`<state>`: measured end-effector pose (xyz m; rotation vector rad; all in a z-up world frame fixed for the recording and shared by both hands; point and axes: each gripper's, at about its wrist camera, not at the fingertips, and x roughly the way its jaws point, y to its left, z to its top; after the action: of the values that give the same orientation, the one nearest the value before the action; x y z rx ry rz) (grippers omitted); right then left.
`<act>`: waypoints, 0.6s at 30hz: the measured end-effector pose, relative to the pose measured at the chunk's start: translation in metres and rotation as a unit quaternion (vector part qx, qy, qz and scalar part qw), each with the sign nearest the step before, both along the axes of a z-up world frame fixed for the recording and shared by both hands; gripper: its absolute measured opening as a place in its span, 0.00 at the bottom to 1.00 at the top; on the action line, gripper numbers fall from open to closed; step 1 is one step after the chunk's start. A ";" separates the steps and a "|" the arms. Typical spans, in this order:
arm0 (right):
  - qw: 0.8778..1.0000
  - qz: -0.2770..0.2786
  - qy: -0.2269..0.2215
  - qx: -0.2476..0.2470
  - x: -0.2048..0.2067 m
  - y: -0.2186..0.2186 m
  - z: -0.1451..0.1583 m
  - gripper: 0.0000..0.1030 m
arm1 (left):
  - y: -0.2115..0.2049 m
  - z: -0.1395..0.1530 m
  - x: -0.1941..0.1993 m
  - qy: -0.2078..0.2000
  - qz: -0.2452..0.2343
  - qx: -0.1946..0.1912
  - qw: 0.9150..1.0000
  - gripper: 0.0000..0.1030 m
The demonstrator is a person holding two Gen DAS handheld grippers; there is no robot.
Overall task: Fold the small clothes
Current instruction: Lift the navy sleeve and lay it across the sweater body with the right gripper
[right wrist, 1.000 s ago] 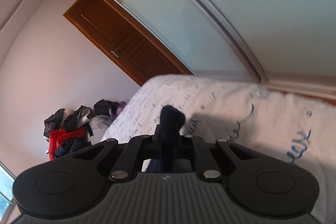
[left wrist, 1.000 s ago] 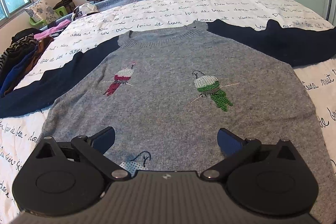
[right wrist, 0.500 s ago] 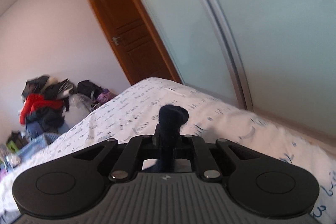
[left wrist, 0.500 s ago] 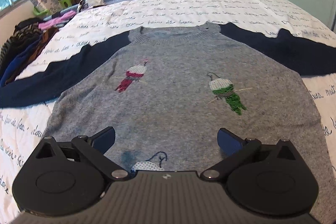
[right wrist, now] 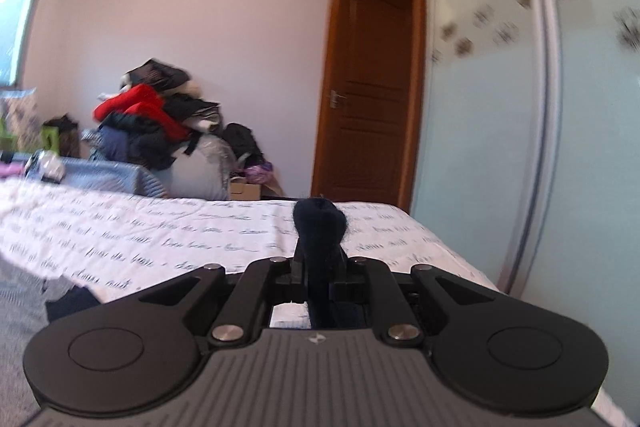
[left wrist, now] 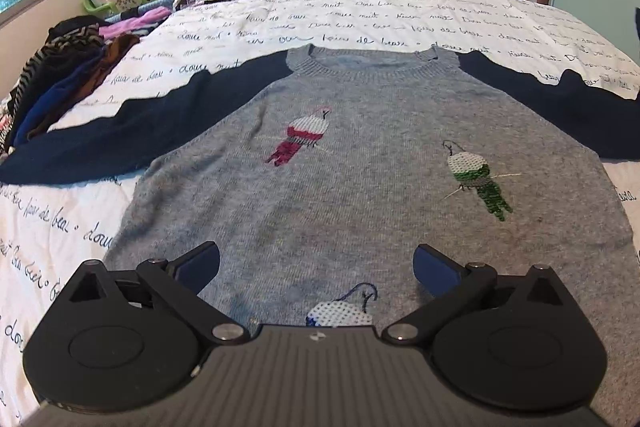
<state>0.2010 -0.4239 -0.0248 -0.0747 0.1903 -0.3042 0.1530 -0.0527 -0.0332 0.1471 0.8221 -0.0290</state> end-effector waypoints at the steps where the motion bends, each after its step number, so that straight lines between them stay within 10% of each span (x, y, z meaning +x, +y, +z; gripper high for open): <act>1: 1.000 0.009 0.004 -0.021 0.002 0.013 0.001 0.08 | 0.002 -0.001 0.000 0.002 0.002 -0.002 1.000 1.00; 18: 0.974 0.179 0.052 -0.126 0.022 0.199 -0.007 0.08 | 0.048 0.006 -0.002 -0.020 0.055 0.010 0.998 1.00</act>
<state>0.2231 -0.2251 -0.0316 -0.3733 0.2364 0.0379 0.1511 -0.0050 -0.0270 0.1201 0.7892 0.0856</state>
